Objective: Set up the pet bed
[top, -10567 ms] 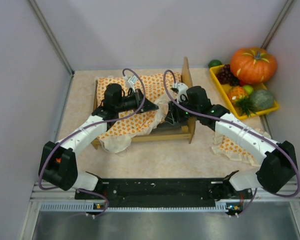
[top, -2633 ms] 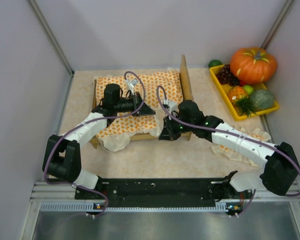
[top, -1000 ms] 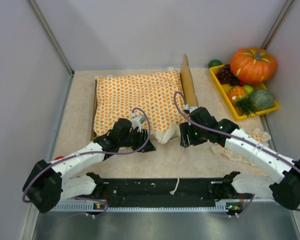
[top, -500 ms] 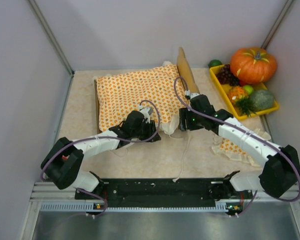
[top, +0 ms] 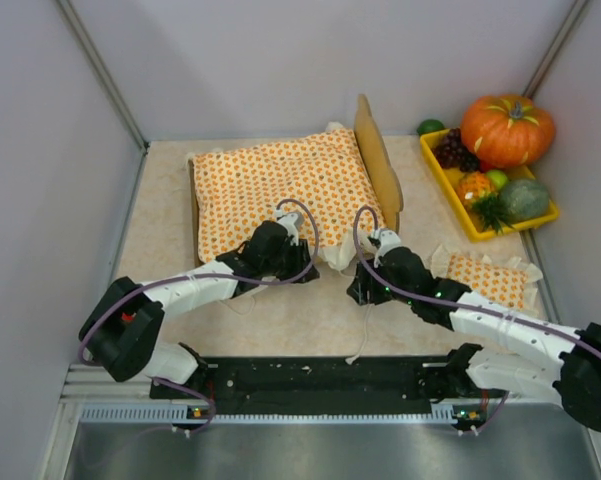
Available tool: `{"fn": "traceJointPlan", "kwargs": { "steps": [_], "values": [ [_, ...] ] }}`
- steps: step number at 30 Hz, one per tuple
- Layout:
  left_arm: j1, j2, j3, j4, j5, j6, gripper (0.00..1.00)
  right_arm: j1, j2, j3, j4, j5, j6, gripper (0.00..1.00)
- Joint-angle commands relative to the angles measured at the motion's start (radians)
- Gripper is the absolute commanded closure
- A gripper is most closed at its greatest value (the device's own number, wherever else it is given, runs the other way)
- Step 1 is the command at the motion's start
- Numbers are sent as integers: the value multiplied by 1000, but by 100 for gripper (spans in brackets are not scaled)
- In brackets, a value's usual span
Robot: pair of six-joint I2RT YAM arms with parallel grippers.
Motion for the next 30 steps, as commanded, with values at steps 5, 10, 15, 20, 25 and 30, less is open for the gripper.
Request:
{"fn": "traceJointPlan", "kwargs": {
  "steps": [5, 10, 15, 20, 25, 30],
  "values": [
    [3, -48, -8, -23, -33, 26, 63, 48, 205, -104, 549, 238, 117, 45],
    [3, -45, -3, -25, -23, 20, 63, 63, 407, -89, 752, 315, 78, 43],
    [5, -51, -2, -28, -22, 17, 64, 69, 584, -44, 846, 367, 63, 43],
    [6, -54, 6, -35, -22, 17, 64, 72, 740, -57, 1019, 370, 61, 50],
    [8, -49, 9, -40, -18, 17, 64, 83, 748, -55, 930, 401, 77, 82],
    [15, -54, 14, -42, -27, 14, 65, 95, 517, -86, 725, 351, 57, 100]
  ]
}}
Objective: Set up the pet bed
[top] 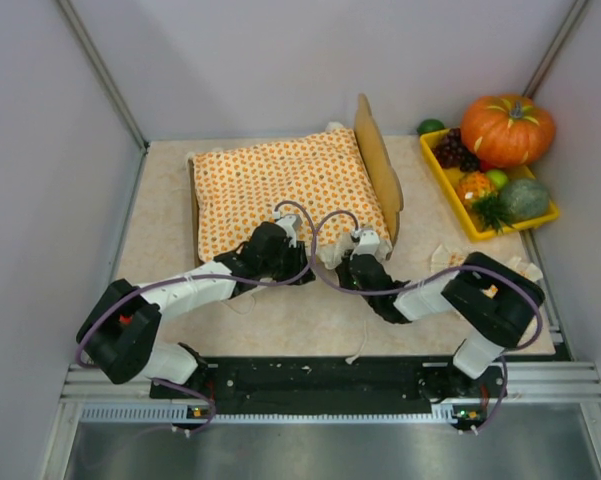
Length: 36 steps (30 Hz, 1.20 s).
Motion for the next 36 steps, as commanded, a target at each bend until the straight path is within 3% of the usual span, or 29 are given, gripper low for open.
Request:
{"fn": "traceJointPlan", "kwargs": {
  "steps": [1, 2, 6, 10, 16, 23, 29, 36],
  "values": [
    [10, -32, 21, 14, -6, 1, 65, 20, -224, -22, -248, -51, -14, 100],
    [13, -30, 30, 12, -6, 1, 64, 19, -271, -22, -368, -103, -19, 100],
    [22, -23, 51, 8, -10, 2, 64, 19, -564, -45, -614, -232, -18, 100],
    [36, -6, 73, 1, -16, 8, 64, 20, -741, -59, -828, -419, -51, 100],
    [72, -7, 80, -25, -21, 16, 65, 20, -777, -27, -1109, -602, -62, 100],
    [88, -33, 64, -11, 34, 19, 65, 20, -731, -27, -1109, -575, -15, 100],
    [86, -70, 22, 12, 82, 5, 63, 20, -672, 12, -1096, -639, -30, 100],
    [14, -171, -27, -14, 40, 21, 53, 20, -675, 27, -1167, -475, 19, 100]
  ]
}}
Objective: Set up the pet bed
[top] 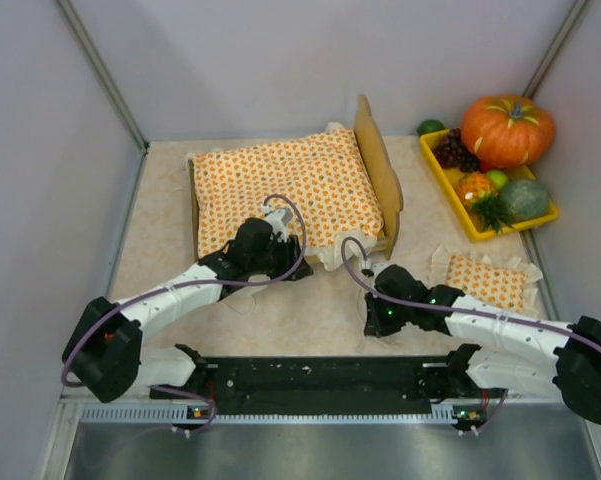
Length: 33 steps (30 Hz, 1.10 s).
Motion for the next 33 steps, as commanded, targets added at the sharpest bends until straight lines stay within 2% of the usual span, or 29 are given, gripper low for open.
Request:
{"fn": "traceJointPlan", "kwargs": {
  "steps": [1, 6, 9, 10, 13, 15, 18, 22, 27, 33],
  "values": [
    [-64, -88, -33, 9, -40, 18, 52, 11, -41, 52, -35, 104, 38, 100],
    [-169, -154, -77, -5, -147, -14, 49, -19, -66, 72, -1, 88, -30, 97],
    [-210, -168, -85, 21, -161, -51, 48, -65, -52, 67, 68, -27, -120, 96],
    [-219, -165, -84, 33, -164, -63, 48, -102, -44, 58, 118, -127, -139, 96],
    [-247, -123, -49, 41, -174, -66, 48, -160, 46, 58, 125, -246, -203, 99],
    [-253, -75, -9, 36, -168, -63, 48, -191, 132, 82, 88, -243, -212, 100],
    [-262, -19, 36, 33, -155, -58, 49, -196, 201, 148, 7, -208, -209, 96],
    [-267, 45, 86, 41, -151, -57, 49, -197, 261, 190, 7, -144, -214, 93],
    [-279, 121, 151, 51, -161, -63, 49, -206, 220, 176, -4, -4, -194, 92],
    [-310, 197, 208, 55, -198, -84, 50, -213, 82, 63, 86, -10, -104, 92]
  ]
}}
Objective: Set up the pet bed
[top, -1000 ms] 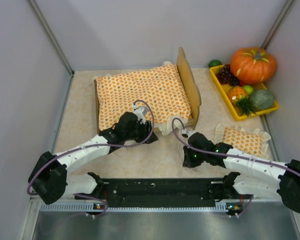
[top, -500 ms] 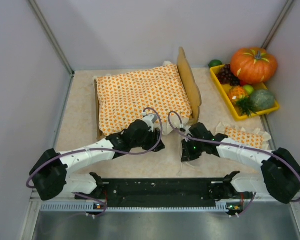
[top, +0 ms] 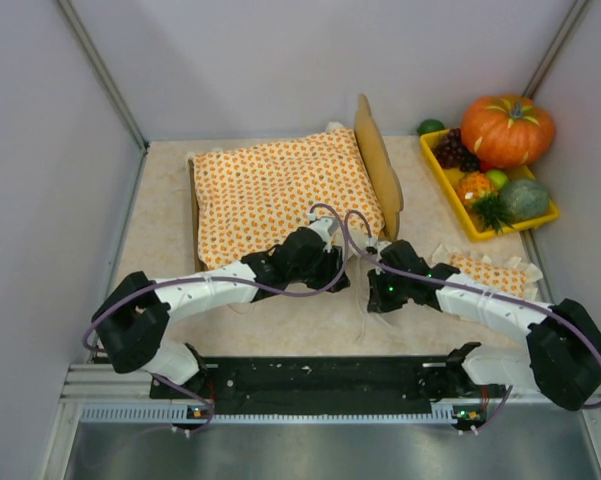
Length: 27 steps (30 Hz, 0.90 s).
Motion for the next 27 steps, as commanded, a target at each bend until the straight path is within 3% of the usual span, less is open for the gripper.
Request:
{"fn": "traceJointPlan", "kwargs": {
  "steps": [1, 5, 14, 19, 24, 27],
  "values": [
    [-31, 44, 65, 47, -36, -23, 50, -7, -133, -80, 104, 25, 74, 91],
    [-54, 90, 78, 62, -54, -43, 51, -20, -227, -169, 150, 37, 144, 85],
    [-118, 206, 130, 156, -223, -121, 54, -23, -249, -218, 227, -32, 169, 86],
    [-118, 279, 150, 225, -312, -167, 54, -23, -325, -227, 131, 55, 239, 83],
    [-118, 329, 185, 243, -410, -183, 54, -23, -535, -244, 16, 175, 325, 72],
    [-118, 349, 205, 249, -446, -184, 54, -23, -617, -247, -43, 226, 359, 71]
  ]
}}
